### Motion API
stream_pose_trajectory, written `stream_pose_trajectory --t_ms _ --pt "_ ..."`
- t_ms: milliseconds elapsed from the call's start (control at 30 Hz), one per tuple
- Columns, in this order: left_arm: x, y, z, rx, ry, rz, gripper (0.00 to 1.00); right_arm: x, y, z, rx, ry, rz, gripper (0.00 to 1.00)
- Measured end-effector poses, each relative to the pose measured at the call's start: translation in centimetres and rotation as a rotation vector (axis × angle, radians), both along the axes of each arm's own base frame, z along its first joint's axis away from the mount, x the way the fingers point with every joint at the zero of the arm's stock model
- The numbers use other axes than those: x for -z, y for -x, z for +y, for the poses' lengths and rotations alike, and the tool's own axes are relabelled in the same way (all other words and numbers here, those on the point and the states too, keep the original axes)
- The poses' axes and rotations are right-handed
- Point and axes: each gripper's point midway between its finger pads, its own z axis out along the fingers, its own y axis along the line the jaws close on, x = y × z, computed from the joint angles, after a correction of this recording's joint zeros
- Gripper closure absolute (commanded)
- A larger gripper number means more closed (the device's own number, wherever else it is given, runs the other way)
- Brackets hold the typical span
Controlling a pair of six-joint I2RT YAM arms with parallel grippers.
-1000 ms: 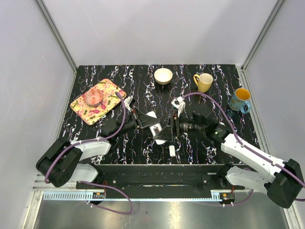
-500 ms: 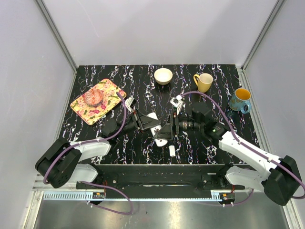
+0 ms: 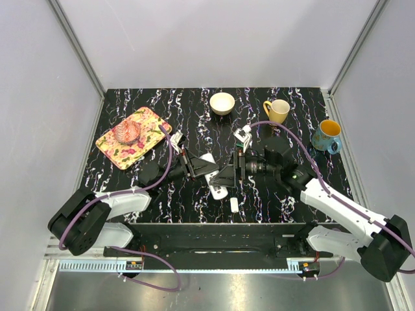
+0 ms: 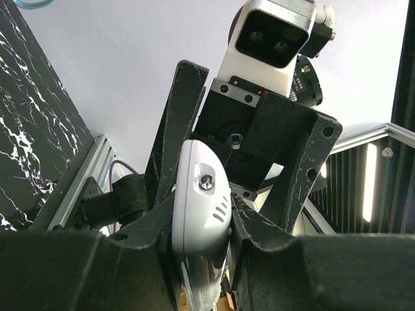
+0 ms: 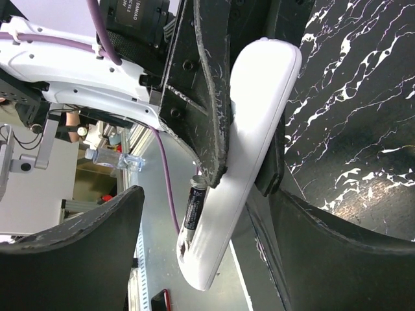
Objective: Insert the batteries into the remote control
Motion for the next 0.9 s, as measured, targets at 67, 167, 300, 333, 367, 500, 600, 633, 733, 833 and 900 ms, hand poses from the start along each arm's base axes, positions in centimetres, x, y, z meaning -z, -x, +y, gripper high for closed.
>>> stream_pose_trajectory --t_ms 67,167,300,333,367,500,600,633,733,833,900 --pt "0.0 0.0 0.0 0.000 0.000 0.000 1.00 -0.2 0.0 -0.1 0.004 -0.005 0.007 0.18" --pt "0.0 0.0 0.0 0.000 -0.001 -0.001 1.00 -0.3 -0.4 -0.1 0.029 -0.007 0.025 0.20" --pt "0.0 0.0 0.0 -0.001 -0.002 -0.005 1.00 -0.4 -1.2 -0.4 0.065 -0.013 0.049 0.21" --pt "0.0 0.0 0.0 -0.001 -0.002 -0.006 1.00 -0.5 -1.4 -0.5 0.074 -0.017 0.059 0.21" --pt "0.0 0.0 0.0 -0.001 -0.002 -0.007 1.00 -0.5 -1.4 -0.5 0.078 -0.021 0.067 0.21" --pt "0.0 0.0 0.0 -0.002 -0.002 -0.008 1.00 -0.7 -1.9 -0.6 0.097 -0.033 0.096 0.24" --pt "0.0 0.0 0.0 -0.004 -0.003 -0.014 1.00 -0.3 -2.2 -0.5 0.102 -0.031 0.121 0.26" --pt "0.0 0.0 0.0 -0.004 -0.003 -0.015 1.00 -0.1 -2.3 -0.4 0.104 -0.028 0.131 0.26" --pt "-0.1 0.1 0.1 -0.005 -0.001 -0.022 1.00 0.9 -2.3 -0.4 0.106 -0.012 0.160 0.26" --pt "-0.1 0.1 0.1 -0.006 -0.002 -0.028 1.00 1.3 -2.2 -0.4 0.105 -0.006 0.175 0.27" --pt "-0.1 0.1 0.1 -0.007 -0.002 -0.028 1.00 1.3 -2.2 -0.4 0.103 -0.006 0.178 0.27"
